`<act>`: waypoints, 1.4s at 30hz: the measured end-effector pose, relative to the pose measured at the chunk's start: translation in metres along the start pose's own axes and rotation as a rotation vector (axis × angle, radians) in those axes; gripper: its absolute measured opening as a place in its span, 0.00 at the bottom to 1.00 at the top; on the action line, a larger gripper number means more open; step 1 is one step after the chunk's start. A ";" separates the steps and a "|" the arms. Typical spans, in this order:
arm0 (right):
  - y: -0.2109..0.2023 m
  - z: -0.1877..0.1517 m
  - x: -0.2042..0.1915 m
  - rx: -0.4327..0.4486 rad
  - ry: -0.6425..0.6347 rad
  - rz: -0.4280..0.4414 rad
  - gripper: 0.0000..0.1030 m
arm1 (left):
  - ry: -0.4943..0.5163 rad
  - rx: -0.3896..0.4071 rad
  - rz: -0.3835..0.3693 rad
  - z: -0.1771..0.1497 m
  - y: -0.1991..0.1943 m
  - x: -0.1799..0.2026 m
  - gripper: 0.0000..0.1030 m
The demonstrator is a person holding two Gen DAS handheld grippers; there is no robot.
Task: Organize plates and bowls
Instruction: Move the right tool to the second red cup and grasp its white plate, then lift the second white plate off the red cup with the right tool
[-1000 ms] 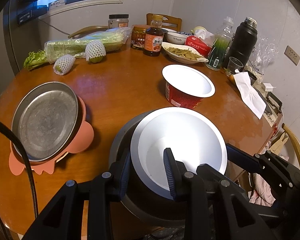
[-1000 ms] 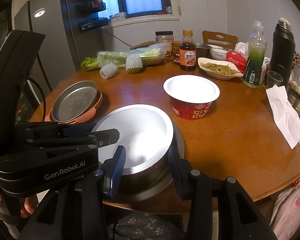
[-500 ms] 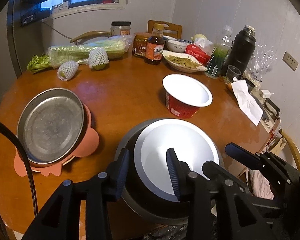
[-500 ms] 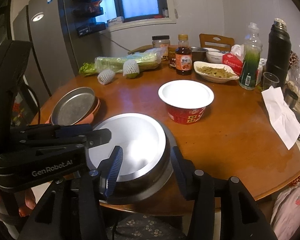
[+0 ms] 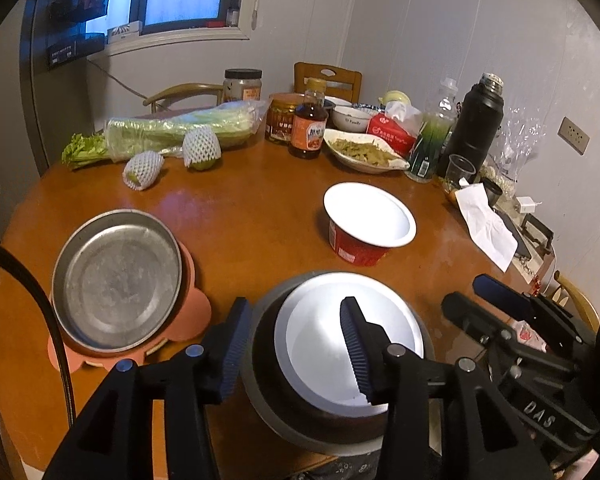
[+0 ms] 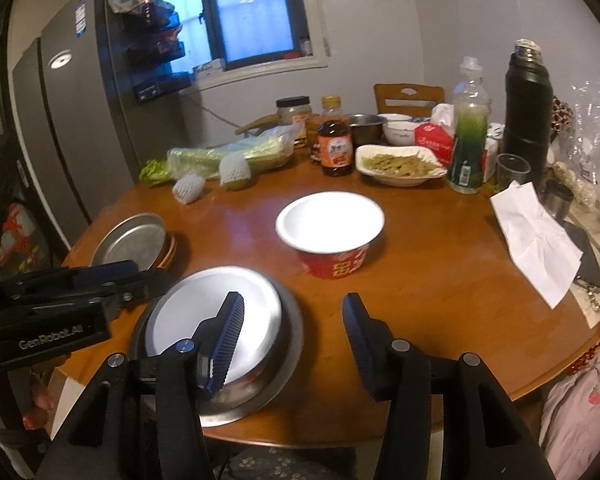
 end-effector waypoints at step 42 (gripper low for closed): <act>0.092 0.048 0.068 -0.027 0.109 -0.093 0.58 | 0.041 -0.096 -0.128 0.074 0.127 0.017 0.46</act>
Point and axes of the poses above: each gripper's, at about its wrist camera, not at the fingertips, and y roughly the way its jaws point, x to its right, z to its top, the point moved 2 cm from there along y, roughly the way its jaws point, and after that the axes turned 7 degrees about x, right-handed, at the moved point
